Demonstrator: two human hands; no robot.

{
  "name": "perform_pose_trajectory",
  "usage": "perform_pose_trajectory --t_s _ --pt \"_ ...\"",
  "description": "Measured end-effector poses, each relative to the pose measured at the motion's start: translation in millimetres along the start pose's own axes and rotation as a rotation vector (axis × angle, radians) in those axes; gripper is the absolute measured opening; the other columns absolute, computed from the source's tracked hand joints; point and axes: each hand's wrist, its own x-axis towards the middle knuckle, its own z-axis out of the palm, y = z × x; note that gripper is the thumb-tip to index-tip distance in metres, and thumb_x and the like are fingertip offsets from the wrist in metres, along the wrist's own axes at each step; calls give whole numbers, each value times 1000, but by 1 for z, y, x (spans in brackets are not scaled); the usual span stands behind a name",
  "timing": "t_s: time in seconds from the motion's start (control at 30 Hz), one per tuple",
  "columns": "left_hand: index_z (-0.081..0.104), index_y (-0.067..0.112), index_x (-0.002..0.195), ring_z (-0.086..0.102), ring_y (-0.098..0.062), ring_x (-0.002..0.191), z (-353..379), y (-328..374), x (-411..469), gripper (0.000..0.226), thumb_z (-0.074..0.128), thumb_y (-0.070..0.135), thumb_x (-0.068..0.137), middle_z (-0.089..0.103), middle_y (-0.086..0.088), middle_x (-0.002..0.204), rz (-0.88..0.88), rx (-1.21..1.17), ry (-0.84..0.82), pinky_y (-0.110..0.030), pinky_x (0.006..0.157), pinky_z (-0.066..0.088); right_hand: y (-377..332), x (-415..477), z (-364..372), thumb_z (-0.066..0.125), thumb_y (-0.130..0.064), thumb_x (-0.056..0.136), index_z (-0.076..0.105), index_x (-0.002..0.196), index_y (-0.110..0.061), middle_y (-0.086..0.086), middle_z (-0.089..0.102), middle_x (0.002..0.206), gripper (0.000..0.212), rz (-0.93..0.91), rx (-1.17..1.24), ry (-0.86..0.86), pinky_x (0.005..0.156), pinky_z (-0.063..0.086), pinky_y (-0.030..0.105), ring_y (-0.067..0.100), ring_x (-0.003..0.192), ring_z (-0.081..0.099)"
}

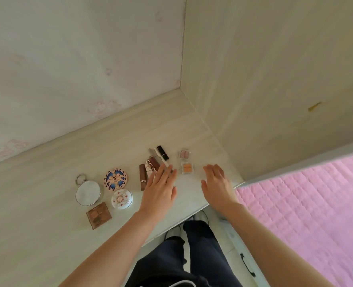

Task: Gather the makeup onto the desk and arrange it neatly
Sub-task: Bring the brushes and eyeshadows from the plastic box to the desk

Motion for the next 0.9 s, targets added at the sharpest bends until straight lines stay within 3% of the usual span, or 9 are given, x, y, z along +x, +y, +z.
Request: perform_pose_trajectory --t_s 0.23,0.4,0.5,0.57,0.67,0.77,0.9 --pt "48 10 137 35 -27 139 -4 15 -23 53 60 25 88 47 -7 144 215 -27 -45 -45 111 35 0 -75 10 48 -21 97 38 141 -5 8 40 145 47 191 39 115 115 28 36 27 142 24" --pt "45 11 140 34 -26 140 -3 43 -27 49 48 26 93 46 -6 145 338 -26 -86 -43 113 28 8 -122 6 49 -19 95 45 135 -6 7 46 139 42 307 72 224 111 33 36 25 135 35" --pt "44 11 140 33 -27 140 0 65 -28 49 45 27 94 45 -7 146 438 -27 -109 -44 113 31 15 -153 3 52 -15 93 50 128 -4 10 51 131 36 396 89 305 110 31 35 30 128 41" --pt "46 11 139 36 -28 138 0 85 -30 50 54 23 91 48 -7 143 501 -48 -114 -45 111 34 23 -174 3 51 -16 95 46 133 -3 11 47 137 40 478 88 316 114 25 37 33 136 33" --pt "51 9 136 42 -28 135 2 123 -37 49 43 26 90 51 -8 141 614 -52 -113 -46 107 37 38 -208 7 47 -17 96 38 139 -3 13 37 146 46 619 101 306 117 17 41 36 143 20" --pt "43 9 142 34 -28 140 8 165 -47 53 47 25 91 42 -9 148 707 -71 -167 -47 113 30 52 -246 10 45 -20 96 33 143 -3 14 33 150 51 760 101 337 116 16 46 38 143 16" --pt "35 11 146 27 -31 142 12 226 -66 60 31 36 91 37 -10 151 827 -62 -220 -51 114 26 71 -301 14 35 -26 99 12 150 -8 11 12 158 59 912 106 332 117 4 48 36 146 -1"
